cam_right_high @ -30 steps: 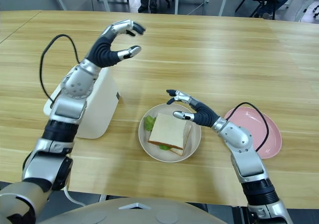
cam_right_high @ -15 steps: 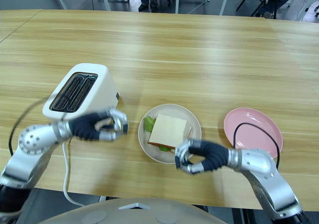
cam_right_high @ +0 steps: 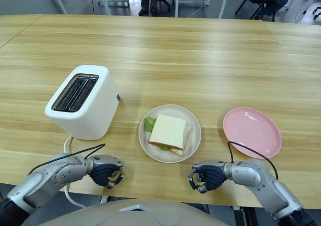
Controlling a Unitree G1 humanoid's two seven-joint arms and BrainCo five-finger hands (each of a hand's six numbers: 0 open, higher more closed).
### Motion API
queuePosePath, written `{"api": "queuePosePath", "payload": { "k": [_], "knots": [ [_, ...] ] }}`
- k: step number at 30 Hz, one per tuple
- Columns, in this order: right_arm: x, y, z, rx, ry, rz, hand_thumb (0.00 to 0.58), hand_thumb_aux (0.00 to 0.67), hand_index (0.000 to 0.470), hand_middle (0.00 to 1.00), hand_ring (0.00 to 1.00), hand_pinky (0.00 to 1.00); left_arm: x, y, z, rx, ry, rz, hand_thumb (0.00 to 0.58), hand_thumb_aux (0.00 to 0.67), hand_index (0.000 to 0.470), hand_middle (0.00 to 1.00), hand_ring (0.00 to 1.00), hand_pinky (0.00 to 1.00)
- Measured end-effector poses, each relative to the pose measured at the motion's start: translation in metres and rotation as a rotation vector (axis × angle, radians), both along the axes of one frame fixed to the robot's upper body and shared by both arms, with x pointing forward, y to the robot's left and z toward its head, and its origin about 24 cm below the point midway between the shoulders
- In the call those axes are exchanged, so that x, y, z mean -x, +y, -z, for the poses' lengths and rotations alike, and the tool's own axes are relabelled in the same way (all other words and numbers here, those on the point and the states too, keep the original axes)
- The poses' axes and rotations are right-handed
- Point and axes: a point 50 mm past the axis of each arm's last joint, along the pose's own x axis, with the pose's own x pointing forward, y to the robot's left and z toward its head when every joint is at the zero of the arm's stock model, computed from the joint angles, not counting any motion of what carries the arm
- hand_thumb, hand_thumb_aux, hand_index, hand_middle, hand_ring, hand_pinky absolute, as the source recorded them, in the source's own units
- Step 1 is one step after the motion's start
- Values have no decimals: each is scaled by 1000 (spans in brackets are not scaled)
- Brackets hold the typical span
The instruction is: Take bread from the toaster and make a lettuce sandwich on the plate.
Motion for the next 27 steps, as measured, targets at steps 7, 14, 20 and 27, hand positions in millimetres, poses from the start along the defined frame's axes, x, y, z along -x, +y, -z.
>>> {"api": "queuePosePath", "payload": {
  "k": [7, 14, 20, 27],
  "knots": [
    [-10, 15, 5, 53, -188, 0, 580, 670, 460, 1000, 1000, 1000, -13, -23, 3, 11, -154, 25, 580, 670, 460, 1000, 1000, 1000],
    [-34, 39, 14, -4, -318, 84, 580, 670, 460, 1000, 1000, 1000, -35, -39, 8, 83, -259, -33, 580, 670, 460, 1000, 1000, 1000],
    [-62, 54, 22, -62, -384, 146, 580, 670, 460, 1000, 1000, 1000, -68, -46, 19, 163, -303, -108, 580, 670, 460, 1000, 1000, 1000],
    [-106, 75, 27, -89, -456, 201, 580, 670, 460, 1000, 1000, 1000, -122, -41, 22, 154, -375, -203, 580, 670, 460, 1000, 1000, 1000]
  ]
}}
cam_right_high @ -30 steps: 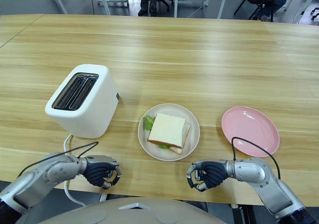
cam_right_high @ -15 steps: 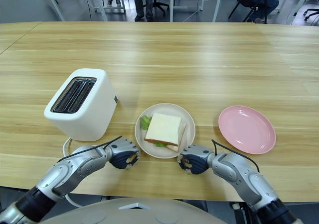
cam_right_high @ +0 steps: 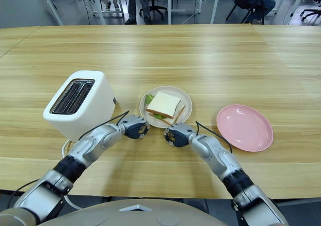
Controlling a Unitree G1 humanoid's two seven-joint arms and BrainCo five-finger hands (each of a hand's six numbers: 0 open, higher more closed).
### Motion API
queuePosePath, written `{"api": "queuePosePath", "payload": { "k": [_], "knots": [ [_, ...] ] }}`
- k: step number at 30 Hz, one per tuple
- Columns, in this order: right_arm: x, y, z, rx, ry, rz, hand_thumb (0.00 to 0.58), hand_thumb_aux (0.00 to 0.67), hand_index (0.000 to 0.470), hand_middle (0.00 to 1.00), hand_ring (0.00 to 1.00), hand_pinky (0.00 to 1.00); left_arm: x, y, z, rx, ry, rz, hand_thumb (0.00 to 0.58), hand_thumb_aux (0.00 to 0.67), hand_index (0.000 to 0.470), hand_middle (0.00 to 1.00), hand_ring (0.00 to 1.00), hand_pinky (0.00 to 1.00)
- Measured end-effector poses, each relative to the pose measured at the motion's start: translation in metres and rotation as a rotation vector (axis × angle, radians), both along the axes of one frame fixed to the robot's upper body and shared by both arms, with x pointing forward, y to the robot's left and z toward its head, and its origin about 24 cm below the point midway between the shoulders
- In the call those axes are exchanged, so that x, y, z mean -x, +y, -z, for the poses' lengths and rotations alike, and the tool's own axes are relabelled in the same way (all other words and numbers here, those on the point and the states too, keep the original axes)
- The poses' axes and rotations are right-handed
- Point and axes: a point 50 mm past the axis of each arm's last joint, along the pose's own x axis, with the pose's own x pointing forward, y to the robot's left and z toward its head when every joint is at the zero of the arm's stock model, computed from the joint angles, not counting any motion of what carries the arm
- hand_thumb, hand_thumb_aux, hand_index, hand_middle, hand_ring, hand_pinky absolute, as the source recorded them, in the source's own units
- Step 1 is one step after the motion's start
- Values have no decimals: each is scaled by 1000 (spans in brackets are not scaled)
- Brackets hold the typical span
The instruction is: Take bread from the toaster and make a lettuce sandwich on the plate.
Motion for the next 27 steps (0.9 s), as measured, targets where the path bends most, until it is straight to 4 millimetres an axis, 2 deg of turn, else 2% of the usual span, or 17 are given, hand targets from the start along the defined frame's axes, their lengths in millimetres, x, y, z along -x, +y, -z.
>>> {"api": "queuePosePath", "payload": {
  "k": [3, 9, 14, 20, 24, 25, 26, 27],
  "knots": [
    [-26, 8, 1, 0, -16, 48, 580, 670, 460, 1000, 1000, 1000, -22, -4, 1, -7, 2, -24, 580, 670, 460, 1000, 1000, 1000],
    [-63, 20, 0, 16, -31, 131, 580, 670, 460, 1000, 1000, 1000, -50, -8, -1, -20, -1, -71, 580, 670, 460, 1000, 1000, 1000],
    [-78, 21, -2, 42, -40, 180, 580, 670, 460, 1000, 1000, 1000, -59, -11, -3, -19, -5, -96, 580, 670, 460, 1000, 1000, 1000],
    [-80, 20, -3, 17, -44, 181, 580, 670, 460, 1000, 1000, 1000, -61, -11, -4, -2, -5, -100, 580, 670, 460, 1000, 1000, 1000],
    [-71, 6, -3, -43, -18, 154, 580, 670, 460, 1000, 1000, 1000, -56, -3, -7, 56, 26, -61, 580, 670, 460, 996, 996, 996],
    [-65, -2, -4, -72, -5, 145, 580, 670, 460, 1000, 1000, 1000, -53, 0, -10, 67, 36, -39, 580, 670, 460, 980, 980, 980],
    [-58, -8, -5, -91, 9, 135, 580, 670, 460, 1000, 1000, 1000, -49, 4, -12, 80, 50, -25, 580, 670, 460, 831, 831, 831],
    [-45, -17, -8, -127, 36, 123, 580, 670, 460, 1000, 1000, 1000, -41, 10, -15, 115, 72, -7, 580, 670, 460, 831, 831, 831]
  ]
}}
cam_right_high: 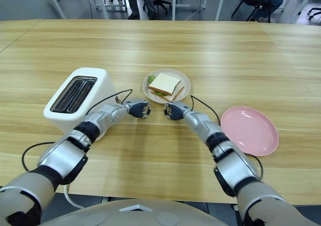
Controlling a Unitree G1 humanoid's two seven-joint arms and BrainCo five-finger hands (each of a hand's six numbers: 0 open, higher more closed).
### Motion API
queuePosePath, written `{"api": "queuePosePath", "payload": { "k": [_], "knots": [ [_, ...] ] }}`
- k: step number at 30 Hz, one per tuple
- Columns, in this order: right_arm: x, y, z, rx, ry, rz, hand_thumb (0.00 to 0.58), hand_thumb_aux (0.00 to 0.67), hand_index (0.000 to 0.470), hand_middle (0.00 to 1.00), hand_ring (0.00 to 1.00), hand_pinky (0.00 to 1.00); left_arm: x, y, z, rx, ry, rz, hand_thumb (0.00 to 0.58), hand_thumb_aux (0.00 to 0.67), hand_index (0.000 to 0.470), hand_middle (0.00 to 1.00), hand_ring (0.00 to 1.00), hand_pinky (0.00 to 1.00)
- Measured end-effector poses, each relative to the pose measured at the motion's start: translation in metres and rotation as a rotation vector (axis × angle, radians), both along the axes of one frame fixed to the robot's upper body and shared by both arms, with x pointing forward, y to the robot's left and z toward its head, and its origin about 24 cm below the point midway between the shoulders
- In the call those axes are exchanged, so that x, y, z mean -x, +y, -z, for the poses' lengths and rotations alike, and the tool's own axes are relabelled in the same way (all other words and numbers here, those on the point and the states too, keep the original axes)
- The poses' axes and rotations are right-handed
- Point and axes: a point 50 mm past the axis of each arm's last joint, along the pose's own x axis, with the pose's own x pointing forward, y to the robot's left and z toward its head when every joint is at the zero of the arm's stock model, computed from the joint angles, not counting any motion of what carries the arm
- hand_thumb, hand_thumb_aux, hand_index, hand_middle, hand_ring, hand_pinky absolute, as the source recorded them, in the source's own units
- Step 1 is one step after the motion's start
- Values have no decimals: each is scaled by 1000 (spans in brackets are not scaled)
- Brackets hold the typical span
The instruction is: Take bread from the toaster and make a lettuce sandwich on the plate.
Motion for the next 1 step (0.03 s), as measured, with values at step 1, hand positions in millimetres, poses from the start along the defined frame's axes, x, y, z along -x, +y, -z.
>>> {"api": "queuePosePath", "payload": {
  "k": [1],
  "knots": [
    [11, -8, 0, -16, 26, -10, 580, 670, 460, 1000, 1000, 1000, 8, 5, -1, 22, 16, 13, 560, 547, 375, 592, 592, 592]
  ]
}}
